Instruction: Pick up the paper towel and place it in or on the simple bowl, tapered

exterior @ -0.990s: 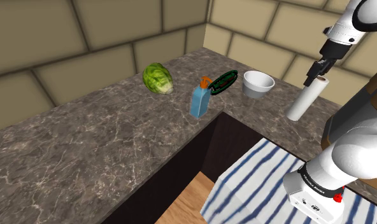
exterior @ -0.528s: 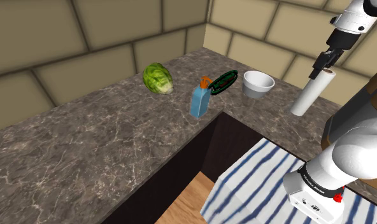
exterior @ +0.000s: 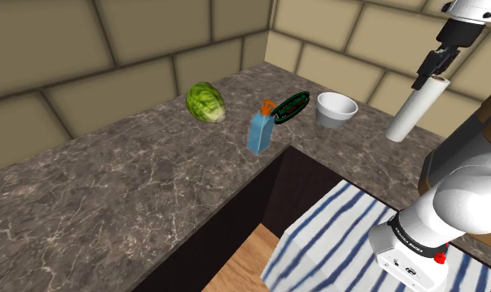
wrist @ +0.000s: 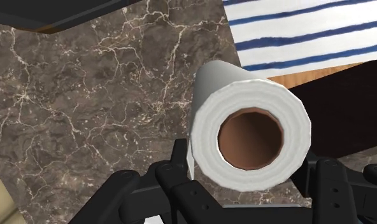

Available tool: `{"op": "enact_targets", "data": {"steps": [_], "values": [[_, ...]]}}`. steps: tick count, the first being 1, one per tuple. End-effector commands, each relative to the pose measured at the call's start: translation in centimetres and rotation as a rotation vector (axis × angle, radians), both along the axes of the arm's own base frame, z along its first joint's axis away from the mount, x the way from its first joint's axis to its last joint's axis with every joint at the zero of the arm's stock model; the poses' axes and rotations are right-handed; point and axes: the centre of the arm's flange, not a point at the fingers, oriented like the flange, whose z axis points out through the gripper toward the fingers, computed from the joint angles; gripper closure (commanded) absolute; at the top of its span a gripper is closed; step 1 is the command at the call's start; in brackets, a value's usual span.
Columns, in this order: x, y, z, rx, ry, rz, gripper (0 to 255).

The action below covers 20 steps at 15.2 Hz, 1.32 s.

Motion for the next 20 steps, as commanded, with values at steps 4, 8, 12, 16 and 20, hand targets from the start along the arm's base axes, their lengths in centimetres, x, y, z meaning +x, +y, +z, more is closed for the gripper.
{"op": "enact_targets", "data": {"steps": [4, 8, 12, 16, 20], "values": [[4.5, -2.4, 1.7, 0.0, 0.0, 0.0, 255], [9.0, -4.8, 3.0, 0.0, 0.0, 0.0, 255], [13.5, -7.2, 4.2, 0.0, 0.0, 0.0, 255], [18.0, -9.7, 5.5, 0.0, 0.0, 0.0, 255], [22.5, -12.1, 6.8, 0.0, 0.0, 0.0, 255]]}}
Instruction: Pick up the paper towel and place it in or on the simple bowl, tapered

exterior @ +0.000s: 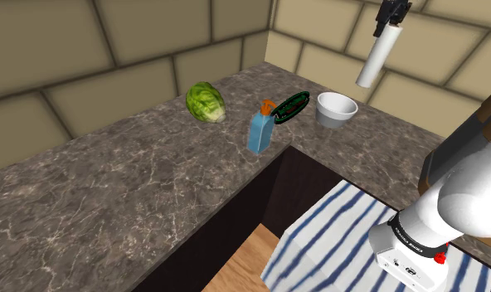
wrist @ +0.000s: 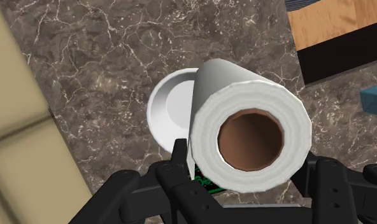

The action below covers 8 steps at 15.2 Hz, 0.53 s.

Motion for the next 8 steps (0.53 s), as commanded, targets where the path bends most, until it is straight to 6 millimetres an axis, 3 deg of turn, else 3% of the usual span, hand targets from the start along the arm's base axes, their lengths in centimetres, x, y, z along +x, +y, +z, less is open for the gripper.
{"op": "enact_targets", "data": {"steps": [1, 5, 8], "values": [[2.7, -1.3, 0.5, -0.001, -0.001, 0.004, 255], [7.0, -3.7, 1.7, -0.001, -0.001, 0.004, 255], [7.0, -3.7, 0.1, -0.001, -0.001, 0.004, 255]]}}
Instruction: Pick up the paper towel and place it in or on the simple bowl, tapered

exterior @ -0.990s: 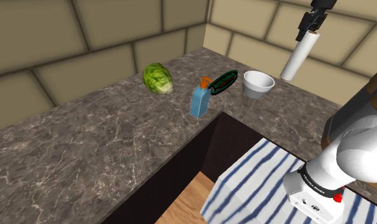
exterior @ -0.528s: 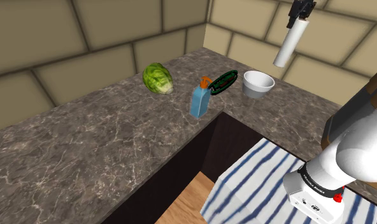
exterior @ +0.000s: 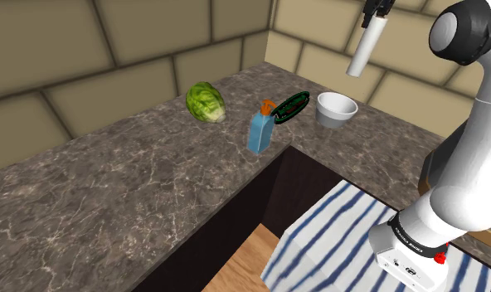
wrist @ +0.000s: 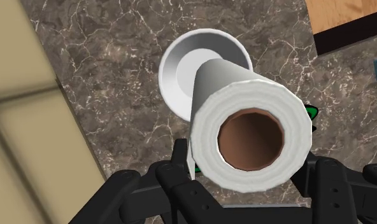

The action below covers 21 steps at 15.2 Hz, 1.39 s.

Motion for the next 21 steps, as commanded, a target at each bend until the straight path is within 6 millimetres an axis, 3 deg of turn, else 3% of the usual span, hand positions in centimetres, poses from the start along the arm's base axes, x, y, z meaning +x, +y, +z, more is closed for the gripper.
{"op": "enact_targets", "data": {"steps": [1, 21], "values": [[0.2, -0.1, -1.1, 0.0, -0.001, 0.001, 255], [0.2, -0.1, -11.6, 0.0, -0.001, 0.001, 255]]}}
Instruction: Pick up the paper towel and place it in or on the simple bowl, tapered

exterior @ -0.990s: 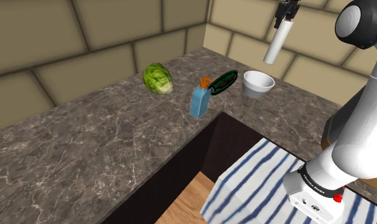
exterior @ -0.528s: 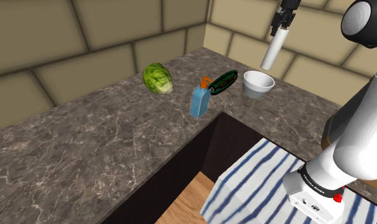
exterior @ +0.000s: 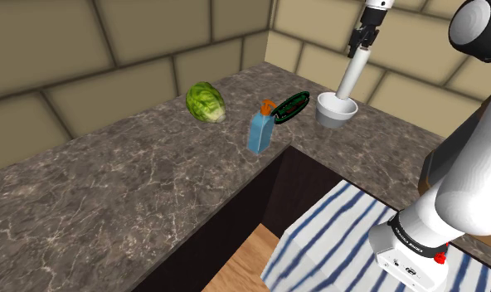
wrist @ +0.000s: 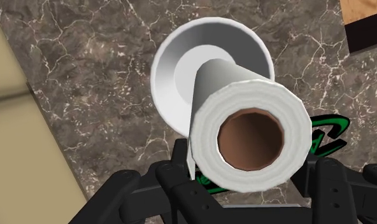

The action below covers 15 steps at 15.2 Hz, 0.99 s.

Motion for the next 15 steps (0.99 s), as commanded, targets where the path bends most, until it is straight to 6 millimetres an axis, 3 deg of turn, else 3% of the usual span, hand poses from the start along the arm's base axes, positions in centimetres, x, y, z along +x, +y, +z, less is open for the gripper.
{"op": "enact_targets", "data": {"steps": [1, 4, 12, 13, 15], "values": [[-0.1, 0.1, -1.1, 0.0, 0.0, 0.0, 255], [-0.1, 0.1, -2.8, 0.0, 0.0, 0.0, 255], [-0.1, 0.1, -2.8, 0.0, 0.0, 0.0, 255], [-0.1, 0.1, -2.8, 0.0, 0.0, 0.0, 0], [-0.1, 0.1, -2.8, 0.0, 0.0, 0.0, 0]]}}
